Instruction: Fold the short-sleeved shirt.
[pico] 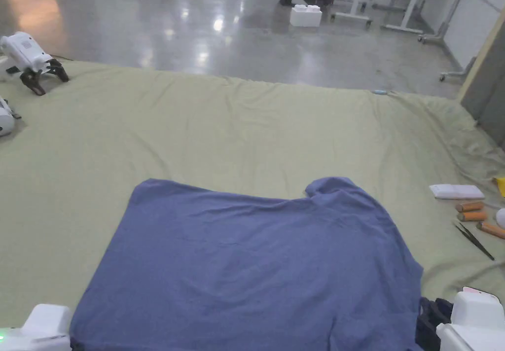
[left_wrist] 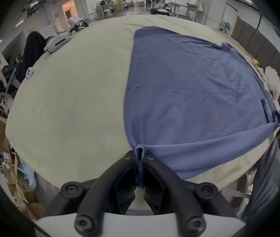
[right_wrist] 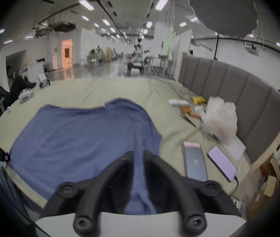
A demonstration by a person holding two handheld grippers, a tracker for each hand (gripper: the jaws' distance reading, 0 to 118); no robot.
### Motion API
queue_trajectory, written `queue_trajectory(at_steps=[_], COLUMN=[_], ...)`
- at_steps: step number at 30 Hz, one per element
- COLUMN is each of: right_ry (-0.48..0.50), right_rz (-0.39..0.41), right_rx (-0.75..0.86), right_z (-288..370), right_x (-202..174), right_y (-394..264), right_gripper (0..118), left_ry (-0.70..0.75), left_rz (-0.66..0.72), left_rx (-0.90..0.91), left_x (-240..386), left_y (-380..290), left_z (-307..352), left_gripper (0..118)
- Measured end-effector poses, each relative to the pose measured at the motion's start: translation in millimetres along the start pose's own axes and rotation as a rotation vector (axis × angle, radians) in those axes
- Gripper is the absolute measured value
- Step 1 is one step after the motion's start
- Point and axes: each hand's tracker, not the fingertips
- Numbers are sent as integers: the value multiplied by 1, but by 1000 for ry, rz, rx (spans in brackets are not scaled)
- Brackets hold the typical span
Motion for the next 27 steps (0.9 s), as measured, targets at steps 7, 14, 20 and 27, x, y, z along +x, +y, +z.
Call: queue_trajectory(at_steps=[7, 14, 20, 27], right_ry=[84, 78, 152, 93], right_rz=[11, 19, -23, 62], right_rx=[-282, -426, -394, -376], right_z=[-19, -47, -44, -29], right_x=[16, 13, 12, 2], right_y=[-50, -87, -83, -57], right_gripper=[68, 58, 9, 7], left_ry=[-36, -41, -40, -46], left_rz=[60, 60, 61, 56], left_rx=[42, 44, 46, 107], left_x=[-9, 0, 0, -8], left_y=[-6, -7, -7, -1], left_z=[9, 20, 19, 34], left_gripper=[2, 2, 2, 2])
